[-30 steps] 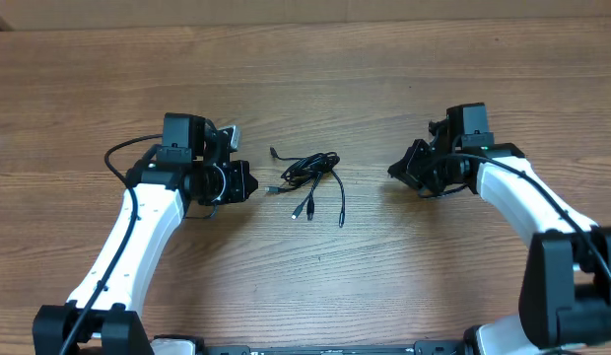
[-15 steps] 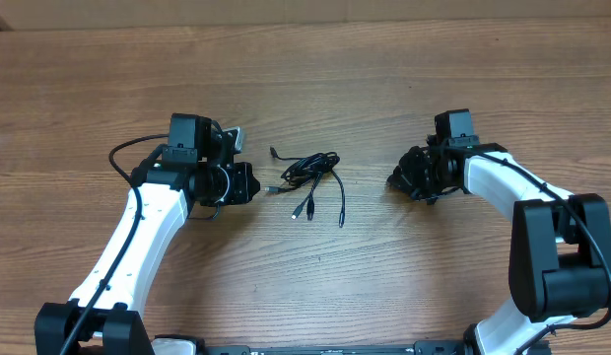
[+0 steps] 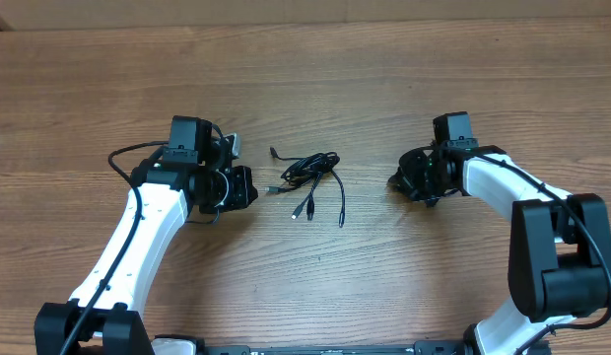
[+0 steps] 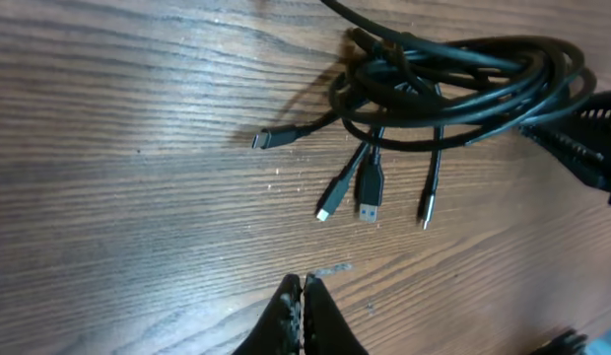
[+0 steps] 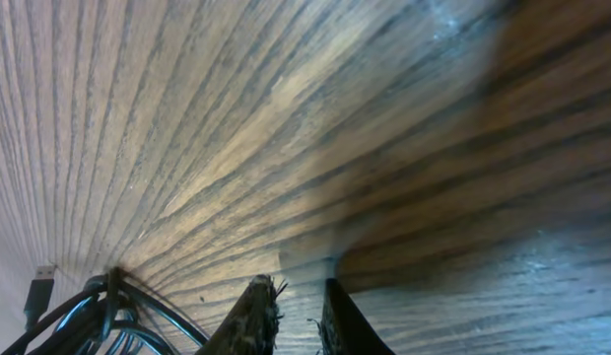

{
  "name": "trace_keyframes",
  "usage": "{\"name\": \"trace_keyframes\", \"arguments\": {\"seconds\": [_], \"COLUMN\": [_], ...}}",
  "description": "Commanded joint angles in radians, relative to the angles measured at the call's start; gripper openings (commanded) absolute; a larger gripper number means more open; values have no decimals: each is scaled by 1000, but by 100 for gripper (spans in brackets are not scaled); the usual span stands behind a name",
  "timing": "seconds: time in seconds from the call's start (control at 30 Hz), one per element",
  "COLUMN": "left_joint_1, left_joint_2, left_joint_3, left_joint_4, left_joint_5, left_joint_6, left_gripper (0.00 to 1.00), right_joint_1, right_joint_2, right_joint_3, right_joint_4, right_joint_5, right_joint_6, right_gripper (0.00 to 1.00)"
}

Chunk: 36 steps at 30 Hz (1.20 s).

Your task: Untangle cables

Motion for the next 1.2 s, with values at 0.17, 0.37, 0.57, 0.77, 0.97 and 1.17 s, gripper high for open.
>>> {"name": "trace_keyframes", "arguments": {"seconds": [0.17, 0.37, 0.57, 0.77, 0.97, 1.17], "left_joint_1": [-27, -106, -186, -231, -263, -276], "left_joint_2": [9, 9, 10, 17, 63, 137], "left_joint_3": [23, 22, 22, 21, 21, 21], "left_joint_4": [24, 24, 24, 42, 76, 103], "left_joint_5": [-32, -197, -335, -351, -352, -354], "left_joint_6": [-161, -209, -288, -295, -294, -261], "left_gripper": [4, 4, 5, 6, 17, 67], "right_joint_1": [13, 13, 13, 10, 5, 35], "right_joint_2": [1, 1, 1, 1, 1, 1], "right_joint_3": [-5, -6, -6, -6, -2, -3], "right_joint_4": [45, 8, -37, -4, 23, 14], "right_joint_5": [11, 66, 57, -215, -256, 59], "right_joint_6": [114, 110, 106, 106, 105, 126], "right_gripper": [20, 34, 42, 23, 24, 60]}}
